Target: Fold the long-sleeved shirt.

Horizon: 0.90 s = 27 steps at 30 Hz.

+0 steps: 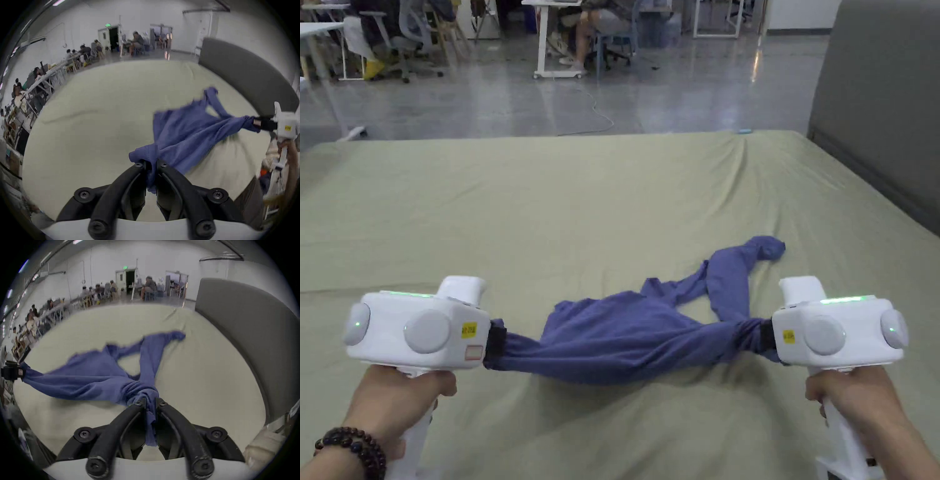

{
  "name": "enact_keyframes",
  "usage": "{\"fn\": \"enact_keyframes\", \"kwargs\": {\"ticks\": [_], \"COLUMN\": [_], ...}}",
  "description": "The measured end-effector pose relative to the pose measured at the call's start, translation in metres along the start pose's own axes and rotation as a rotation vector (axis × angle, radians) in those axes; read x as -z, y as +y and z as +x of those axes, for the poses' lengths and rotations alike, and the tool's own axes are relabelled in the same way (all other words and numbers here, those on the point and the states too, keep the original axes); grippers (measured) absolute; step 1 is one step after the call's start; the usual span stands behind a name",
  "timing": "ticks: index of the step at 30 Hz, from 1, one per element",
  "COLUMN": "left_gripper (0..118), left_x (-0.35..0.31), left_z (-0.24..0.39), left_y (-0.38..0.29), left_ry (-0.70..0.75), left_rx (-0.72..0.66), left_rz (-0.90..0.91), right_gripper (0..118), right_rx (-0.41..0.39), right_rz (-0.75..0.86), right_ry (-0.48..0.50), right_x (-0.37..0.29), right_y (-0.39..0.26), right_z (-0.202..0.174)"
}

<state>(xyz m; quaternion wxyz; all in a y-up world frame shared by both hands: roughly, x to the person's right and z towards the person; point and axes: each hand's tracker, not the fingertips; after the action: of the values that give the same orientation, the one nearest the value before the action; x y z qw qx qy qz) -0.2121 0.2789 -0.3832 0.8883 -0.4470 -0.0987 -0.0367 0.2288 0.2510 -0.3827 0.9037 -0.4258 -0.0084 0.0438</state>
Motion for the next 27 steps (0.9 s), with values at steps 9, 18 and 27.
{"fn": "enact_keyframes", "kwargs": {"ticks": [9,18,27], "left_gripper": [5,118,0], "left_x": [0.0,-0.044,-0.066], "left_z": [-0.001,-0.001,0.018], "left_y": [-0.105,-0.066,-0.036], "left_ry": [-0.066,-0.068,-0.115], "left_rx": [-0.022,-0.03,-0.015], "left_rz": [-0.144,0.033,0.128], "right_gripper": [20,107,0], "right_rx": [-0.063,0.178,0.194], "right_rz": [-0.168,0.017,-0.015], "right_ry": [0.006,-0.009,0.016], "right_x": [0.0,-0.064,-0.059], "right_y": [-0.099,-0.063,-0.053], "right_z": [-0.003,0.036,0.033]}}
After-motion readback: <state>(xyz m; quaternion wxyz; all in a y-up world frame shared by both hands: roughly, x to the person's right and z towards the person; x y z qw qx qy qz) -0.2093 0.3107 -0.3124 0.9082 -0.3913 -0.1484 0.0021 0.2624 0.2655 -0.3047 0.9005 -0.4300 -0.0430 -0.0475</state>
